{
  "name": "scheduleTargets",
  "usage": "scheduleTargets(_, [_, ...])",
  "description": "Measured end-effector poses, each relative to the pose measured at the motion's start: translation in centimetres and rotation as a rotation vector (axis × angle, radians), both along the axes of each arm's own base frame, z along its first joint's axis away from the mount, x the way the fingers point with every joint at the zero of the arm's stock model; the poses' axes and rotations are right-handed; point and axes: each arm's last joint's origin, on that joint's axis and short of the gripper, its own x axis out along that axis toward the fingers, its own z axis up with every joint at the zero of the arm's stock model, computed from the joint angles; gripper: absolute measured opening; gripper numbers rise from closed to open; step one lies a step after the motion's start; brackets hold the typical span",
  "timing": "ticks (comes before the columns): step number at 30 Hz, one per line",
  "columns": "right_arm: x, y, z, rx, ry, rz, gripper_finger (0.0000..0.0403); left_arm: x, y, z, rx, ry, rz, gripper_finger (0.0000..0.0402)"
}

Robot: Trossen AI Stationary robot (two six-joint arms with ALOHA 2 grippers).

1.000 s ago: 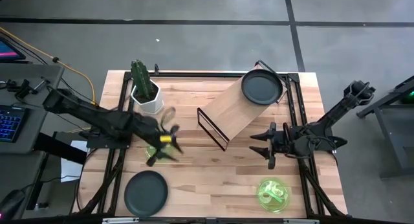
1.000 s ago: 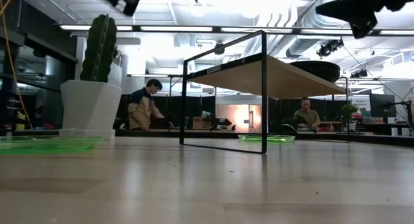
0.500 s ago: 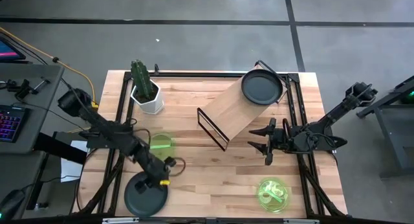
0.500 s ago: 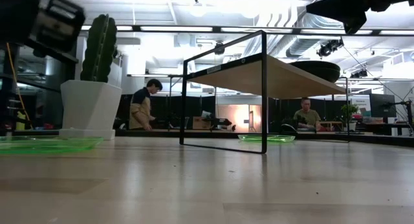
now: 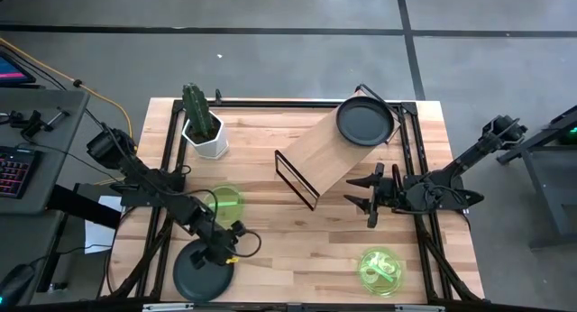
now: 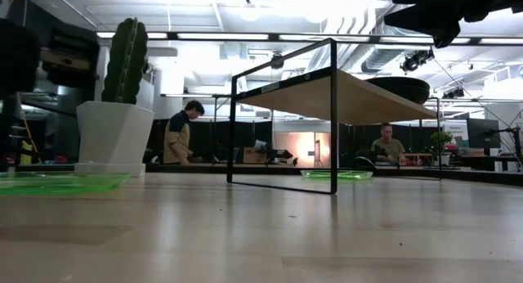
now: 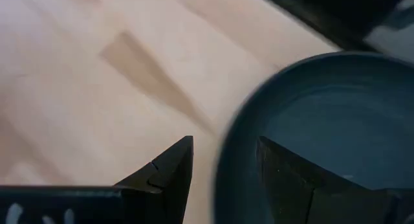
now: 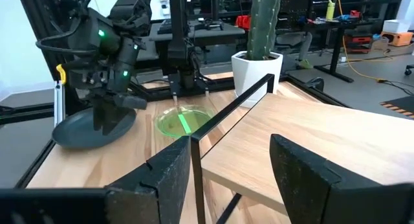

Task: Place and stack plates onto a shelf
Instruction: Stack the black plate on top of the black plate on the shelf

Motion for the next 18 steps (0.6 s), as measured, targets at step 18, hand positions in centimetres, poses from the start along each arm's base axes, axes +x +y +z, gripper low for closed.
scheduleTargets(18, [0.0,0.0,-0.1,-0.006,0.009,-0.001,0.0195,0.3,-0.1,-2.5,0.084,0.075,-0.051,0.0158])
